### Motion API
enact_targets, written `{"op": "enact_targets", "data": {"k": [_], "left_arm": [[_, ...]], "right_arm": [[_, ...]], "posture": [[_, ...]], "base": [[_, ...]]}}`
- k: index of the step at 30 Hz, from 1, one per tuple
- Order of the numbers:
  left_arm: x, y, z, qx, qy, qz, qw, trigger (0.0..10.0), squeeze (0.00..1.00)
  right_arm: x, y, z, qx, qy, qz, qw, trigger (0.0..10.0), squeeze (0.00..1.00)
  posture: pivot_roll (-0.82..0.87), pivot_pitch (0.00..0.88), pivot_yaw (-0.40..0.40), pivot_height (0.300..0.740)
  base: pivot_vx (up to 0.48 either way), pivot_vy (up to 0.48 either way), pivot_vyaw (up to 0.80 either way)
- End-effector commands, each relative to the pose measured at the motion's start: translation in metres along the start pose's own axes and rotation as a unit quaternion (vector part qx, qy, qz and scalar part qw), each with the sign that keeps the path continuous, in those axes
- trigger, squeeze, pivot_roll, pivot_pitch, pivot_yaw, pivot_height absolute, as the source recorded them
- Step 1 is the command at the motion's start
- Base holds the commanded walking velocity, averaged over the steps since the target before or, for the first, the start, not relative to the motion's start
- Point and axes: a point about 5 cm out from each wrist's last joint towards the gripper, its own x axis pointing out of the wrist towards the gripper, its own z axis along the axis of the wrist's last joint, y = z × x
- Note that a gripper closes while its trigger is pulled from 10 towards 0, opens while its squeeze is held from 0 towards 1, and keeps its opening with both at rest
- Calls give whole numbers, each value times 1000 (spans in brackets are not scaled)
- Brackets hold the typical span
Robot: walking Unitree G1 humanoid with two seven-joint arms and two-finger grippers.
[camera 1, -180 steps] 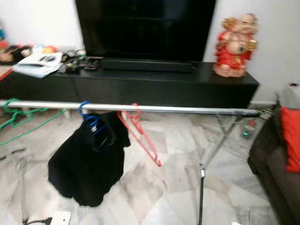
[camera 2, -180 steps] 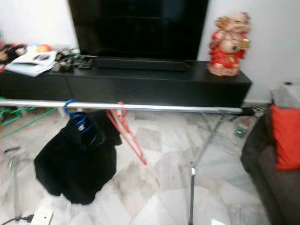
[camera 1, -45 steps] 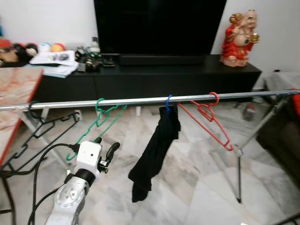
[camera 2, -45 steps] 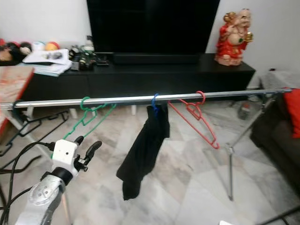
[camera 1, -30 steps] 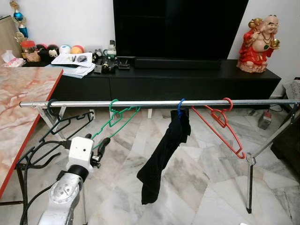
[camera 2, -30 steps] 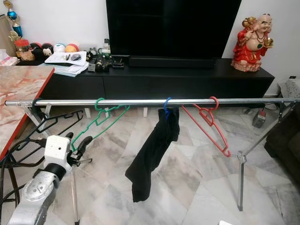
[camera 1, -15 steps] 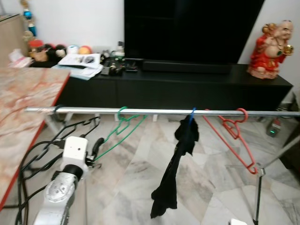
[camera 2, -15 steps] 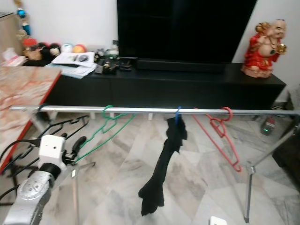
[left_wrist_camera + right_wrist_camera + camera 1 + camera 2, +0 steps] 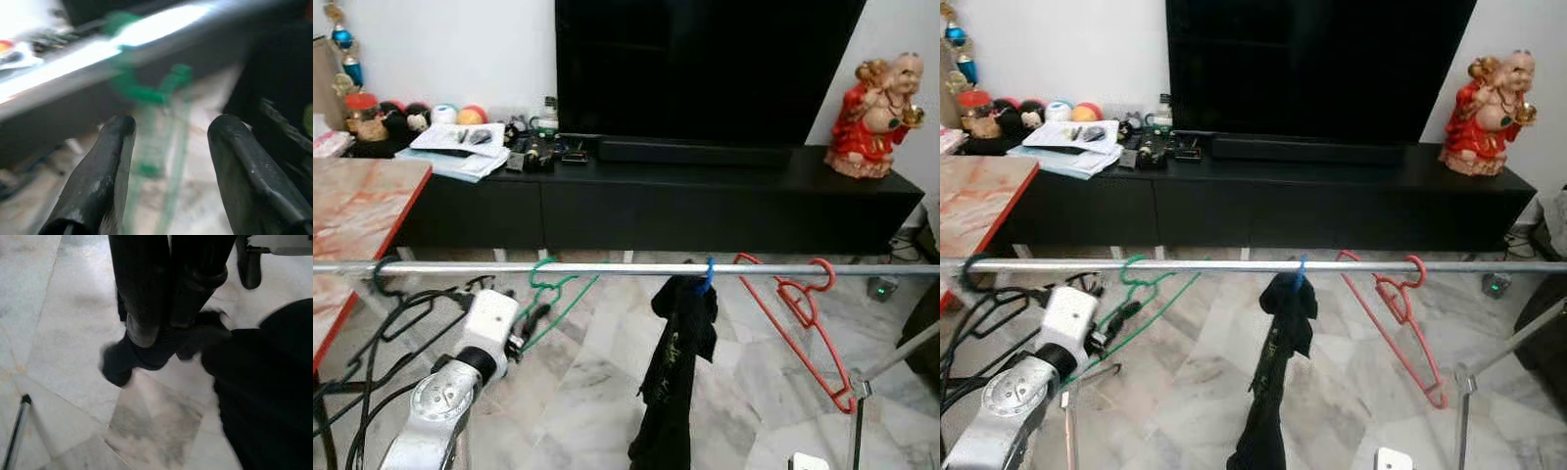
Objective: Hang hanger
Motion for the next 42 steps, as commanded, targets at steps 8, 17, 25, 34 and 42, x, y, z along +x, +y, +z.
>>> {"op": "enact_targets", "data": {"k": [8,17,25,34,42], "left_arm": [[-7,9,-9,55,69,0,996,10000,0],[13,26,16,55,22,33,998,10000,1000],[32,38,15,80,75,49,993,10000,0],[62,43,23,72,90,46,992,10000,0],[74,33,17,64,132,5,989,10000,0]], "right_arm": [[-1,-7,0,-13,-1,-8,1000,10000,0],[-1,-6,1,-11,-3,-6,1000,10000,0],[-1,-6,2,-9,-4,-10,1000,10000,0],[0,-6,4,-12,-5,-11,1000,10000,0],[0,-7,4,-12,-4,-12,1000,10000,0]], "posture": [[154,0,-92,740],[137,0,-91,740],[120,0,-96,740],[95,0,-93,740],[90,0,-94,740]], "base": [[0,0,0],[0,0,0],[0,0,0],[0,0,0],[0,0,0]]}}
